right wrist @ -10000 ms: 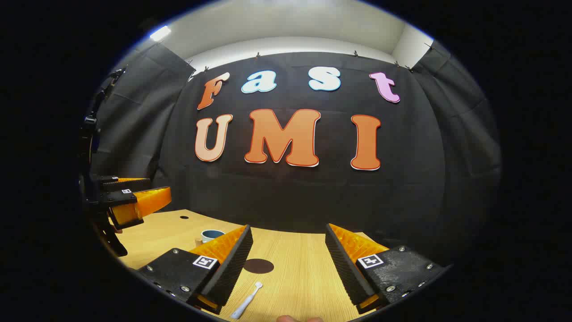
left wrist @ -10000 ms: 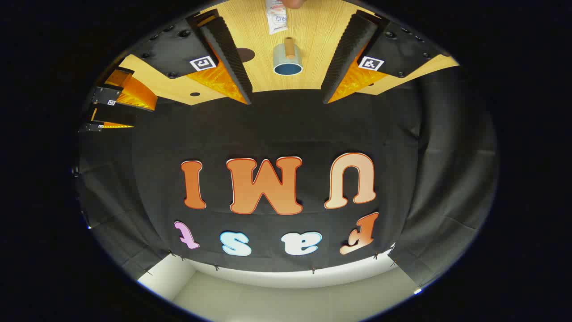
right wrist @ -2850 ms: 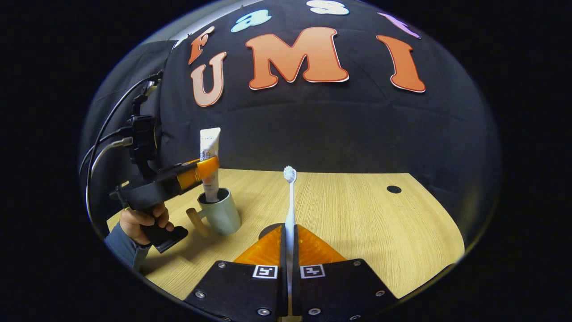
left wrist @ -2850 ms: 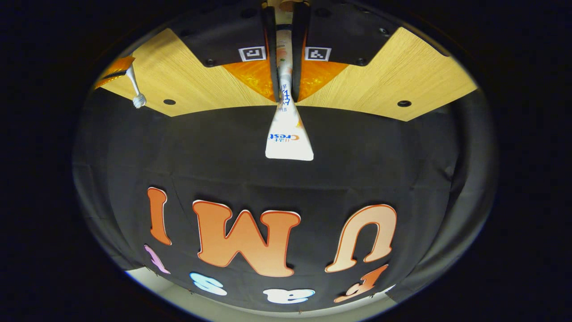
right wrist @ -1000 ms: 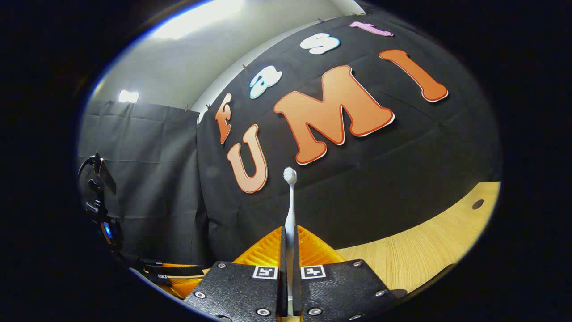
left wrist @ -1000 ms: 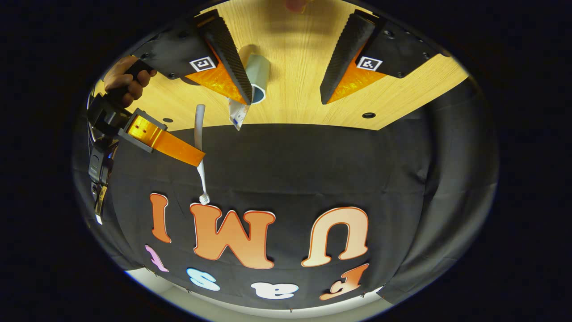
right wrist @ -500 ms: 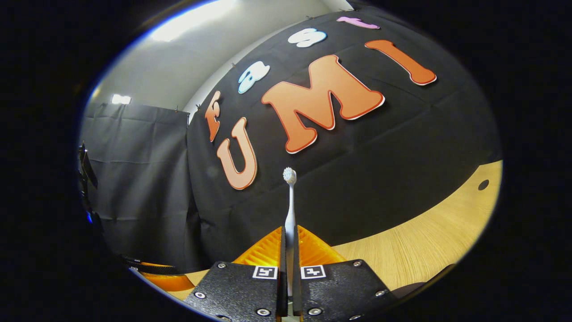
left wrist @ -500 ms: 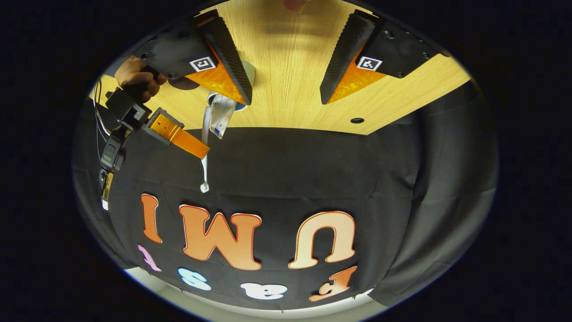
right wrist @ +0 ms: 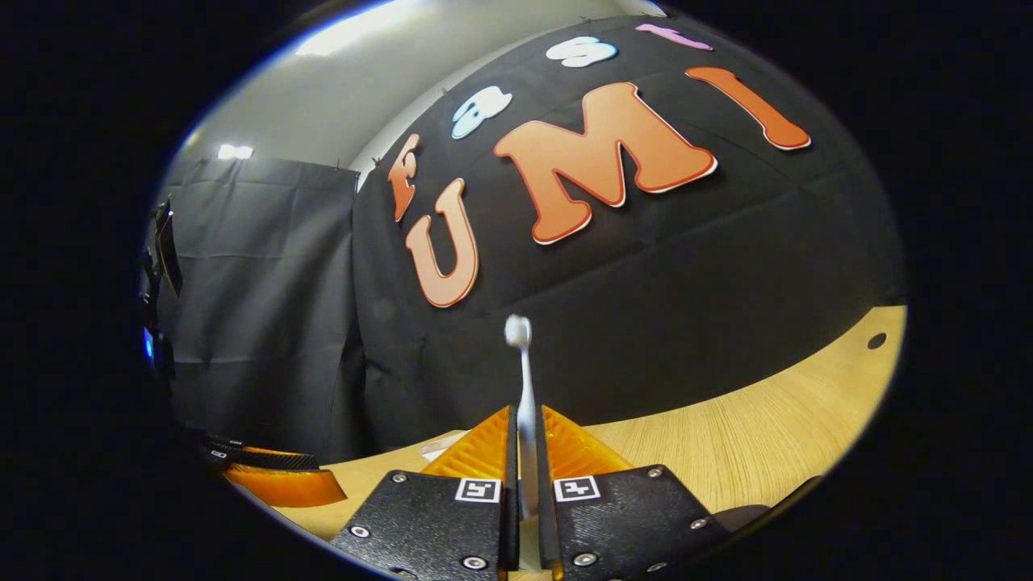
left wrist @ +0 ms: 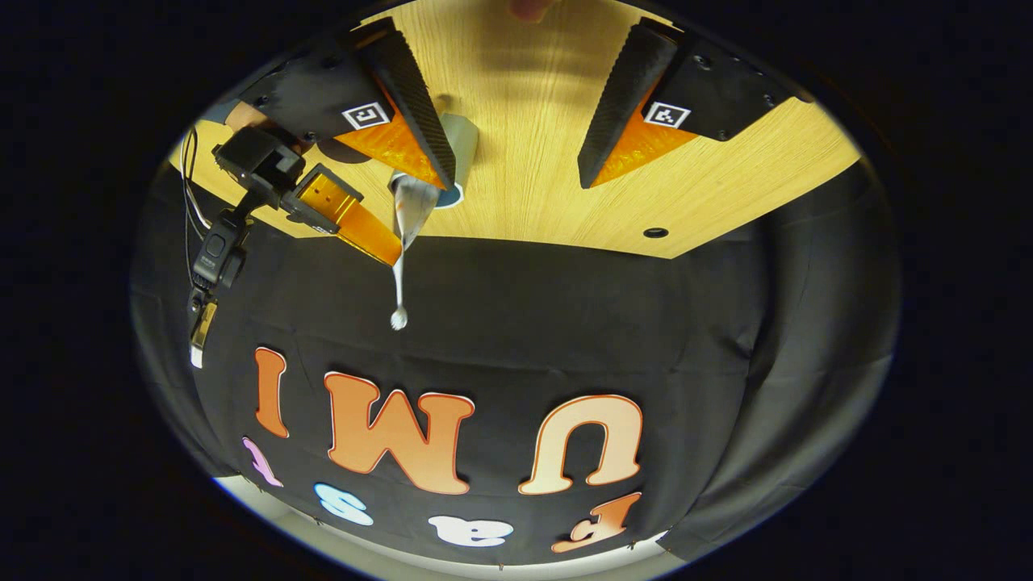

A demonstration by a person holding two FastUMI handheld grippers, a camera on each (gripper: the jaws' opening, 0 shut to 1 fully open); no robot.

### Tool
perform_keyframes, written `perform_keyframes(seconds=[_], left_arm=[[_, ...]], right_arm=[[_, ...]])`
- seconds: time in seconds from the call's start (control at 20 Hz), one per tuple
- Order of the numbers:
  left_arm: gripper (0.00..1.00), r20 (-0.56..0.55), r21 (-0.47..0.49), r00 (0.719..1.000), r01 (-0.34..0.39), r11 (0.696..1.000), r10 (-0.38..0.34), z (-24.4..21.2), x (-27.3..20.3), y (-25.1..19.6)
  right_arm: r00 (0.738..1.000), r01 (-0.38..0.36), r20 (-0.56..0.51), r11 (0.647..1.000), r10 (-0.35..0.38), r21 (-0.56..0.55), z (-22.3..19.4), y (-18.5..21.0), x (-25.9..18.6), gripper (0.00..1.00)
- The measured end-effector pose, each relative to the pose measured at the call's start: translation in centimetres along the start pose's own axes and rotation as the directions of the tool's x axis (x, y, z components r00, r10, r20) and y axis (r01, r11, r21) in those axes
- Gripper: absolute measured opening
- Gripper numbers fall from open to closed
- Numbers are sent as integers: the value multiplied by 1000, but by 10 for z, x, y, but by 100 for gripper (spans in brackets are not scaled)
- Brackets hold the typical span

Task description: Put the toothbrush and toothpaste on the desktop into the cup, then pick up the cup and place it on the coaster on the desktop.

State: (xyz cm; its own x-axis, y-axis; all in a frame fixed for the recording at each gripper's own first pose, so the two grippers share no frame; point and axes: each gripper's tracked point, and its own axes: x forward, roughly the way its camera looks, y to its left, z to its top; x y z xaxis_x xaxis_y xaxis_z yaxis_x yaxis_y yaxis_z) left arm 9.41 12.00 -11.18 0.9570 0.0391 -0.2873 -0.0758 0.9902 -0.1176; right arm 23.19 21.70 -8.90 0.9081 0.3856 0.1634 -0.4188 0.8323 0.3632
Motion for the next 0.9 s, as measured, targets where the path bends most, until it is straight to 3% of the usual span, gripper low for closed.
perform_keyframes(seconds=[0.25,0.4,0.45,0.5,0.55,0.7,0.9], left_arm=[[99,-22,-20,999,42,999,-42,4,-2,-21],[98,-64,-23,995,73,997,-74,12,1,-37],[98,-84,-22,992,89,996,-90,15,4,-43],[98,-103,-18,988,110,994,-111,19,5,-50],[98,-119,-6,985,125,992,-125,22,6,-56],[98,-201,126,970,165,978,-137,20,17,-69],[98,-284,228,951,190,955,-122,8,20,-72]], right_arm=[[1000,-7,-10,1000,7,7,20,-3,-20,19],[1000,7,-11,1000,-7,-2,39,-14,-37,36],[1000,7,-10,1000,-7,-9,48,-17,-45,47],[1000,9,-4,1000,-10,-19,56,-21,-52,46],[1000,19,-6,999,-19,-34,64,-26,-59,55],[999,10,-31,999,-11,-48,78,-34,-83,76],[998,37,-38,996,-41,-85,94,-56,-113,90]])
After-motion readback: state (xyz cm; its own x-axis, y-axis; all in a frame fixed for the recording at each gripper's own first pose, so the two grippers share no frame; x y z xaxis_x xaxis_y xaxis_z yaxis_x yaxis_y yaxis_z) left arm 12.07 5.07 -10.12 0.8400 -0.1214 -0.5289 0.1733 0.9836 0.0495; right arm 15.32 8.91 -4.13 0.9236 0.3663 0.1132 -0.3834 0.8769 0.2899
